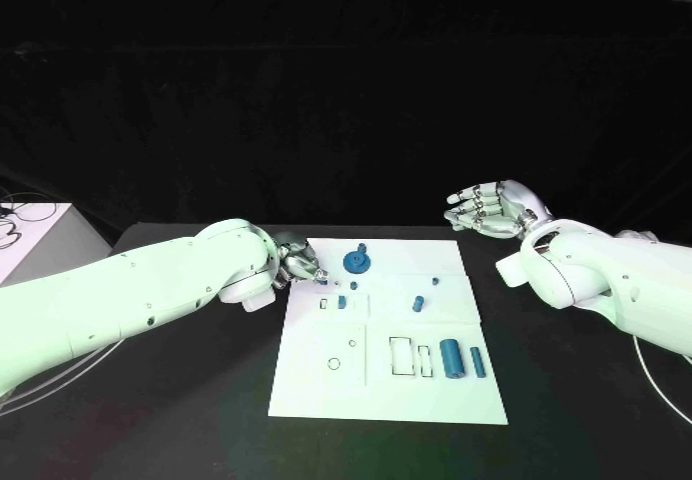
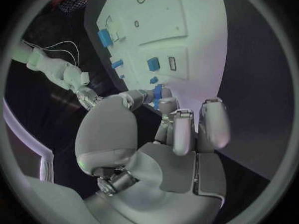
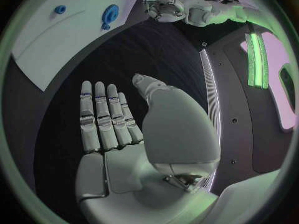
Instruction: Assemble the parts on the task board
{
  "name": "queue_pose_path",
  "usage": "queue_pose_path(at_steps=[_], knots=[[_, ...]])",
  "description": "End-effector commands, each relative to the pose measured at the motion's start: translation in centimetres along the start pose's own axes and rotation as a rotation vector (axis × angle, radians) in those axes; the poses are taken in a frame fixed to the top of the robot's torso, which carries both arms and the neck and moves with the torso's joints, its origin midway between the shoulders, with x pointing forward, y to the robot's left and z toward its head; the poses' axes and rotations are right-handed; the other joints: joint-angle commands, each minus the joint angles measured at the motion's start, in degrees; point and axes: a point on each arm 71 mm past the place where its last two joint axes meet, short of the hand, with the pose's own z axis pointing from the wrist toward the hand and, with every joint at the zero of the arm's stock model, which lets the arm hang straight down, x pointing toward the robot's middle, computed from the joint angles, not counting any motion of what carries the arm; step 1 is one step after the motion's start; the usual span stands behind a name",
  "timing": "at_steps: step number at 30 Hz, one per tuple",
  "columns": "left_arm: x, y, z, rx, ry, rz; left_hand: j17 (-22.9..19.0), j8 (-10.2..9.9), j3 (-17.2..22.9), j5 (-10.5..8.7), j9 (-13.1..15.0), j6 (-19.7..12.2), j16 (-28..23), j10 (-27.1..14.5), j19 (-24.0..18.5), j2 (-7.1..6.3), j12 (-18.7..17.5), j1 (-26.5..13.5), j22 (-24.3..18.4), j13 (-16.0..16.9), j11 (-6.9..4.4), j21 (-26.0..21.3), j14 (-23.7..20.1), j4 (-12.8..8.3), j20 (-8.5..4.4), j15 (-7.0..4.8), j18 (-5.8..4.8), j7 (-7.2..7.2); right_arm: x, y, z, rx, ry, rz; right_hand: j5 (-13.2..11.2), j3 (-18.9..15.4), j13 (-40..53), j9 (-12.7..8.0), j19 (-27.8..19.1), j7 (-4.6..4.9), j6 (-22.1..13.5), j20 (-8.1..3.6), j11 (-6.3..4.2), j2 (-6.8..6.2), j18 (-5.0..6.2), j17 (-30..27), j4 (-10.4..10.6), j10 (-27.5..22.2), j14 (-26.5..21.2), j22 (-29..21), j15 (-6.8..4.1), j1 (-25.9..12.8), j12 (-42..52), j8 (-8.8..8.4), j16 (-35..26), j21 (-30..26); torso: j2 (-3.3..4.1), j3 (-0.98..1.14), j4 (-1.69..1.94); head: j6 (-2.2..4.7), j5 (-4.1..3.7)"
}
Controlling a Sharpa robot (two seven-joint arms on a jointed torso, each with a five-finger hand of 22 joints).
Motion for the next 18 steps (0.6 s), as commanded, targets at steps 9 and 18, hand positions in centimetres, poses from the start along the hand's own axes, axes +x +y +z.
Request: queue_pose_path(at_steps=[9,18], knots=[[1.6,-0.2,0.4,-0.008,0.008,0.109,10.4,0.2,9.5,0.36,6.5,1.7,0.3,0.4,0.4,0.41,0.2,-0.2,0.1,0.0,-0.02,0.3,4.8,-9.8,-0.07,-0.44,-0.42,-1.35,0.3,0.1,-0.1,-0.017,0.02,-0.003,0.2,0.2,-0.1,-0.1,0.2,1.49,0.4,-0.13,0.05,0.05,0.42,-0.1,-0.2,0.4,0.3,-0.1,-0.04,0.0,-0.1,-0.04,-0.3,0.0,0.1,0.01,-0.16,-0.72,0.55],[2.2,-0.2,0.6,-0.004,0.04,0.128,10.4,0.2,9.6,0.32,6.5,1.7,0.4,0.3,0.3,0.37,0.1,-0.3,0.0,-0.2,-0.04,0.3,4.8,-9.8,-0.08,-0.46,-0.4,-1.37,0.3,0.0,-0.1,-0.016,0.021,-0.002,0.2,0.2,-0.1,-0.1,0.2,1.49,0.4,-0.13,0.05,0.05,0.42,-0.1,-0.2,0.4,0.3,-0.1,-0.04,0.0,-0.1,-0.04,-0.3,0.0,0.06,0.08,-0.08,-1.29,0.6]])
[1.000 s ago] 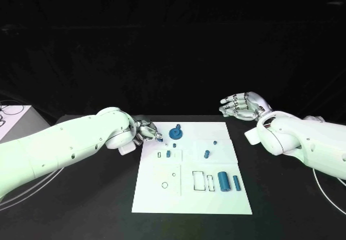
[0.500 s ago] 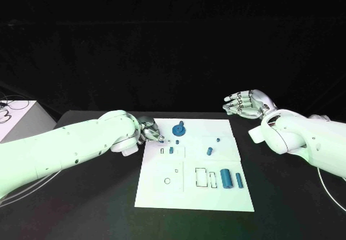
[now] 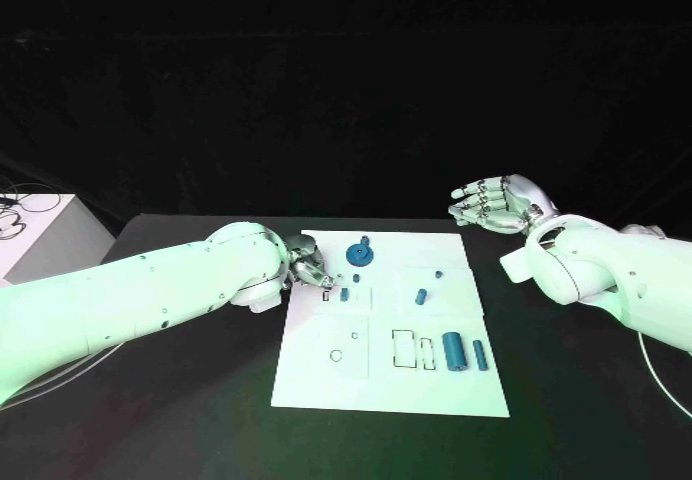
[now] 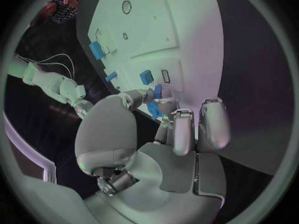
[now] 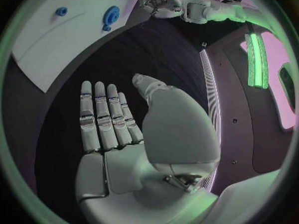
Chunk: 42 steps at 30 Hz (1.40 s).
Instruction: Assemble the parts on the task board
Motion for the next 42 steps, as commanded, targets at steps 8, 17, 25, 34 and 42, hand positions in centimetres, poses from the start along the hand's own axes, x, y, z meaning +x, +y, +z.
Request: queue_pose_path(at_steps=[8,17,25,34,42], knots=[[0.6,-0.1,0.1,0.009,0.036,0.062,10.4,0.2,9.0,0.32,6.5,1.5,0.4,0.3,0.4,0.66,0.1,0.0,0.0,-0.1,-0.14,0.3,4.8,-9.3,-0.1,-0.48,-0.42,-1.2,0.1,0.1,0.0,-0.016,0.014,-0.001,0.2,0.2,-0.1,-0.1,0.3,1.49,0.4,-0.13,0.05,0.05,0.42,-0.1,-0.2,0.4,0.3,0.0,-0.04,0.0,-0.1,-0.04,-0.3,0.0,-0.04,0.03,0.02,-0.5,-0.01],[0.7,0.1,0.1,0.002,0.052,0.075,10.4,0.2,9.0,0.3,6.5,1.4,0.4,0.3,0.4,0.68,0.1,0.0,0.0,-0.2,-0.15,0.3,4.8,-9.3,-0.11,-0.48,-0.42,-1.2,0.1,0.1,-0.1,-0.015,0.014,0.0,0.2,0.2,-0.1,-0.1,0.3,1.51,0.4,-0.12,0.06,0.05,0.42,-0.2,-0.2,0.4,0.4,-0.1,-0.04,0.0,-0.1,-0.06,-0.4,0.0,-0.04,0.03,0.07,-0.89,-0.1],[0.9,0.2,0.1,-0.002,0.066,0.082,10.5,0.2,9.1,0.24,6.5,1.4,0.4,0.3,0.4,0.68,0.1,0.1,0.0,-0.1,-0.16,0.3,4.8,-9.3,-0.12,-0.5,-0.43,-1.22,0.1,0.1,0.0,-0.015,0.014,0.001,0.2,0.2,-0.1,-0.1,0.3,1.51,0.4,-0.12,0.06,0.05,0.42,-0.2,-0.2,0.4,0.4,-0.1,-0.04,0.0,-0.1,-0.06,-0.4,0.0,-0.07,0.01,0.09,-0.93,0.16],[1.3,0.3,0.2,-0.003,0.075,0.089,10.5,0.2,9.1,0.24,6.5,1.4,0.4,0.3,0.4,0.68,0.1,0.1,0.0,-0.1,-0.16,0.3,4.8,-9.3,-0.12,-0.5,-0.43,-1.22,0.1,0.1,-0.1,-0.015,0.015,0.003,0.2,0.2,-0.1,-0.1,0.3,1.52,0.5,-0.12,0.06,0.06,0.42,-0.2,-0.2,0.4,0.4,-0.2,-0.03,-0.1,-0.1,-0.07,-0.4,0.0,-0.01,-0.03,0.07,-1.15,0.21],[1.5,0.4,0.3,-0.005,0.08,0.097,10.5,0.2,9.2,0.15,6.6,1.4,0.4,0.2,0.3,0.71,0.0,0.1,0.0,-0.2,-0.18,0.3,4.8,-9.3,-0.15,-0.51,-0.43,-1.23,0.1,0.1,-0.1,-0.014,0.016,0.003,0.2,0.2,-0.1,-0.1,0.3,1.52,0.5,-0.12,0.06,0.06,0.42,-0.2,-0.2,0.4,0.4,-0.2,-0.03,-0.1,-0.1,-0.07,-0.4,0.0,-0.03,0.0,0.03,-1.44,0.29]])
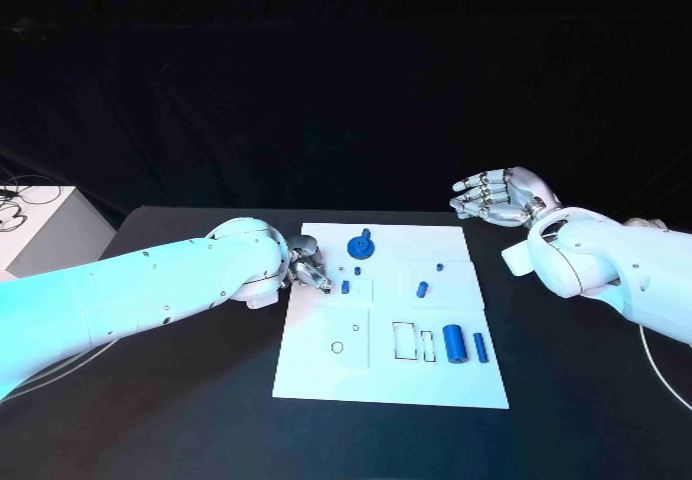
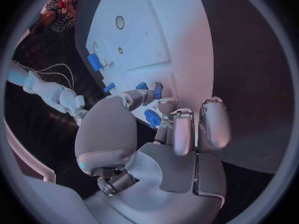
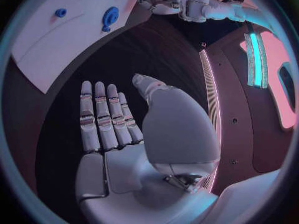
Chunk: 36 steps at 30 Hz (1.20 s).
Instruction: Assemble the parts on the task board
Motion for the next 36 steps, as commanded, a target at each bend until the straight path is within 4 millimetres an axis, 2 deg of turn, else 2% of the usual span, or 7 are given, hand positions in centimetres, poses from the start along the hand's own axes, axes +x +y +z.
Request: queue_pose_path(at_steps=[1,6,11,26,32,36], knots=[[0.61,0.06,0.15,0.002,0.028,0.025,10.5,0.2,9.2,0.04,2.7,1.4,0.2,0.2,0.4,0.56,0.0,-0.1,0.0,-0.1,-0.21,0.3,4.8,-9.3,-0.15,-0.52,-0.43,-1.23,0.08,0.13,-0.02,-0.014,0.012,0.001,0.2,0.2,-0.1,-0.1,0.3,1.52,0.5,-0.12,0.06,0.06,0.42,0.0,-0.2,0.4,0.4,0.0,-0.03,-0.1,-0.1,-0.07,-0.4,0.0,-0.02,0.01,-0.03,-0.18,0.16],[0.67,0.11,0.13,0.003,0.033,0.027,10.5,0.2,9.2,0.04,2.7,1.4,0.2,0.2,0.4,0.56,0.0,-0.1,0.0,-0.1,-0.21,0.3,4.8,-9.3,-0.15,-0.52,-0.43,-1.23,0.06,0.11,-0.02,-0.013,0.012,0.001,0.2,0.2,-0.1,-0.1,0.3,1.52,0.5,-0.12,0.06,0.06,0.42,0.0,-0.2,0.4,0.4,0.0,-0.03,-0.1,-0.1,-0.07,-0.4,0.0,-0.02,0.02,-0.02,-0.48,0.14],[0.74,0.08,0.09,0.006,0.038,0.03,10.5,0.2,9.3,0.0,2.8,1.4,0.2,0.3,0.3,0.56,0.1,0.0,0.0,0.0,-0.22,0.3,4.8,-9.4,-0.16,-0.53,-0.43,-1.24,0.05,0.1,-0.02,-0.012,0.012,0.003,0.2,0.2,-0.1,-0.1,0.3,1.52,0.5,-0.11,0.07,0.08,0.42,-0.1,-0.2,0.5,0.4,-0.1,-0.03,-0.1,-0.1,-0.08,-0.4,0.0,-0.01,0.0,-0.05,-0.4,0.15],[0.96,0.05,-0.2,0.016,0.075,0.023,10.6,0.2,9.3,-0.02,2.8,1.4,0.2,0.3,0.4,0.52,0.1,0.0,0.0,0.1,-0.24,0.3,4.8,-9.5,-0.17,-0.54,-0.44,-1.26,0.05,0.07,0.02,-0.011,0.012,0.004,0.2,0.2,-0.1,-0.1,0.3,1.52,0.5,-0.11,0.07,0.08,0.42,-0.1,-0.2,0.5,0.4,-0.1,-0.03,-0.1,-0.1,-0.08,-0.4,0.0,-0.04,0.03,0.03,-0.83,0.06],[0.81,0.03,-0.25,0.015,0.075,0.02,10.6,0.2,9.4,-0.02,2.8,1.4,0.3,0.4,0.4,0.5,0.2,0.1,0.1,0.2,-0.26,0.3,4.8,-9.6,-0.18,-0.55,-0.45,-1.28,0.08,0.08,0.03,-0.01,0.013,0.004,0.2,0.3,-0.1,-0.1,0.3,1.54,0.5,-0.11,0.07,0.06,0.42,-0.2,-0.2,0.5,0.5,-0.2,-0.02,-0.2,-0.2,-0.09,-0.4,0.0,-0.05,0.0,-0.01,-0.7,0.18],[0.74,0.13,-0.17,0.008,0.078,0.02,10.6,0.2,9.4,-0.02,2.8,1.4,0.3,0.4,0.4,0.5,0.2,0.1,0.1,0.2,-0.26,0.3,4.8,-9.6,-0.18,-0.55,-0.45,-1.28,0.07,0.08,0.02,-0.01,0.013,0.005,0.2,0.3,-0.1,-0.1,0.3,1.54,0.5,-0.11,0.08,0.06,0.42,-0.2,-0.2,0.5,0.5,-0.2,-0.02,-0.2,-0.2,-0.1,-0.4,0.0,-0.03,0.04,0.0,-0.86,0.24]])
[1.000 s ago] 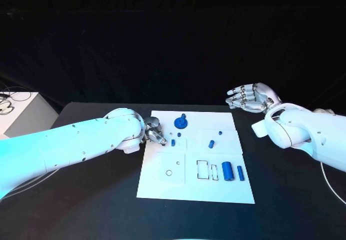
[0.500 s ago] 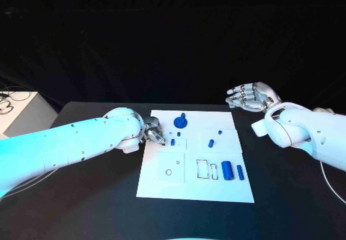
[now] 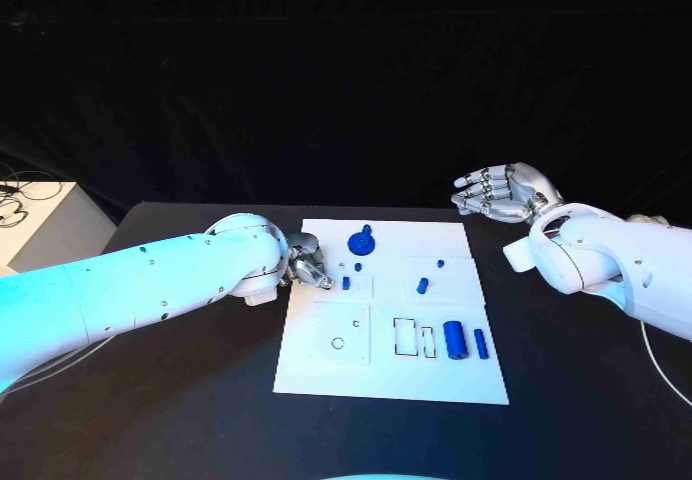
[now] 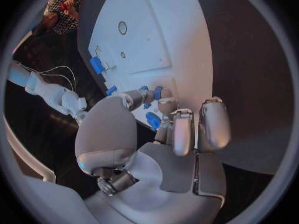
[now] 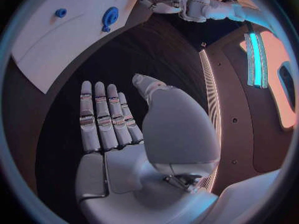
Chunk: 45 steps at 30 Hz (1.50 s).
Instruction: Assemble the parts on the task board
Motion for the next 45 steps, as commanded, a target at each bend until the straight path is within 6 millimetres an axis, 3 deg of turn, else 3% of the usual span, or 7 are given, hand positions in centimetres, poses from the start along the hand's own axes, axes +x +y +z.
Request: queue_pose_path(at_steps=[1,20,22,32,36,45], knots=[[0.6,0.1,0.1,-0.003,0.047,0.009,10.6,0.2,9.4,0.14,0.1,1.4,0.3,0.1,0.4,0.49,0.2,0.1,0.1,0.1,-0.21,0.3,4.6,-9.6,-0.18,-0.35,-0.45,-1.27,0.1,0.1,0.0,-0.011,0.011,0.003,0.2,0.3,-0.1,-0.1,0.3,1.54,0.5,-0.11,0.08,0.06,0.42,-0.1,-0.2,0.5,0.5,-0.1,-0.02,-0.2,-0.2,-0.1,-0.2,0.0,0.03,0.02,0.01,-0.11,0.05],[0.6,-0.2,1.1,-0.031,0.071,-0.013,10.7,0.2,9.4,-0.22,0.2,1.6,0.3,0.4,0.3,0.89,0.2,-0.5,0.1,0.2,-0.15,0.3,4.7,-9.1,-0.2,-0.31,-0.47,-1.24,0.2,0.2,0.0,-0.013,0.014,0.004,0.2,0.3,-0.1,-0.1,0.3,1.54,0.5,-0.11,0.08,0.06,0.42,-0.1,-0.2,0.5,0.5,-0.1,-0.02,-0.2,-0.2,-0.1,-0.2,0.0,0.08,0.08,-0.02,-0.1,-0.27],[0.7,-0.3,1.1,-0.03,0.076,-0.014,10.8,0.2,9.3,-0.24,0.2,1.6,0.3,0.4,0.4,0.9,0.2,-0.6,0.2,0.3,-0.16,0.4,4.7,-9.0,-0.2,-0.31,-0.49,-1.25,0.2,0.2,0.0,-0.013,0.014,0.005,0.2,0.3,-0.1,-0.1,0.3,1.54,0.5,-0.11,0.08,0.06,0.42,-0.1,-0.2,0.5,0.5,-0.1,-0.02,-0.2,-0.2,-0.1,-0.2,0.0,0.06,0.05,-0.01,-0.47,-0.26],[0.8,-0.4,1.3,-0.035,0.086,-0.015,11.0,0.3,8.2,-0.5,0.5,2.2,0.5,1.2,0.5,1.1,0.5,-1.5,0.5,0.9,-0.38,0.5,4.7,-8.4,-0.26,-0.43,-0.53,-1.6,0.3,0.2,0.0,-0.014,0.015,0.005,0.2,0.3,-0.1,-0.1,0.3,1.55,0.5,-0.1,0.08,0.07,0.42,-0.2,-0.2,0.5,0.5,-0.1,-0.01,-0.3,-0.2,-0.12,-0.2,0.0,0.02,-0.01,0.0,-0.42,-0.44],[0.7,-0.4,1.3,-0.037,0.086,-0.017,11.0,0.1,5.9,-0.94,0.6,2.5,0.5,1.5,0.4,1.21,0.4,-2.4,0.4,0.9,-0.62,0.4,4.7,-7.7,-0.41,-0.58,-0.52,-1.94,0.3,0.2,0.0,-0.014,0.016,0.005,0.2,0.3,-0.1,-0.1,0.3,1.57,0.6,-0.1,0.09,0.09,0.42,-0.2,-0.1,0.5,0.5,-0.2,-0.01,-0.3,-0.2,-0.12,-0.3,0.0,0.03,-0.03,0.03,-0.65,-0.48],[0.6,-0.2,1.4,-0.048,0.08,-0.02,10.9,-1.0,-3.4,-1.84,0.5,3.3,0.4,1.3,0.5,1.53,0.0,-3.7,0.4,0.9,-0.99,0.2,4.7,-4.3,-0.74,-0.89,-0.53,-2.49,0.3,0.2,0.0,-0.015,0.017,0.007,0.2,0.3,-0.1,-0.1,0.3,1.57,0.6,-0.09,0.1,0.09,0.42,-0.2,-0.1,0.5,0.5,-0.2,0.0,-0.3,-0.2,-0.12,-0.3,0.0,0.0,-0.03,0.06,-0.74,-0.58]])
